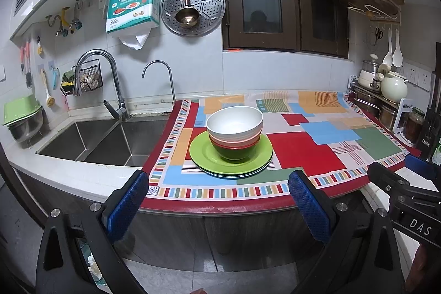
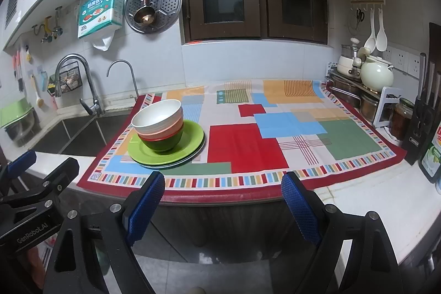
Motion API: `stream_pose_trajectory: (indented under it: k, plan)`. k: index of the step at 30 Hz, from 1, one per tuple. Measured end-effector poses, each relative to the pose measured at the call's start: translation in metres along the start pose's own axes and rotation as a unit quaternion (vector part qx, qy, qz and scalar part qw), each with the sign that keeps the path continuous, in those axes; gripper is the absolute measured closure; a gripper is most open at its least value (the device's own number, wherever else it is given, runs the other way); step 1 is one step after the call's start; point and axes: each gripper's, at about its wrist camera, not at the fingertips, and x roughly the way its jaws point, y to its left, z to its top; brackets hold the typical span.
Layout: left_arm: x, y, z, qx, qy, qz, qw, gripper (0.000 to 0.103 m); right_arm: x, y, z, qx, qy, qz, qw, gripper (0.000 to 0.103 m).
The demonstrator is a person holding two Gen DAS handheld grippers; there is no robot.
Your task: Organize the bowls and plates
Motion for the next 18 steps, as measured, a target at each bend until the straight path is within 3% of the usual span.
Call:
stream_pose_trajectory:
  k: [18]
  plan:
    - [-0.0006, 0.0016, 0.0015, 0.003, -0.007, 0.003, 1.0, 0.0, -0.0008, 0.0026, 0.0006, -0.003, -0.004, 0.001, 1.0, 0.016]
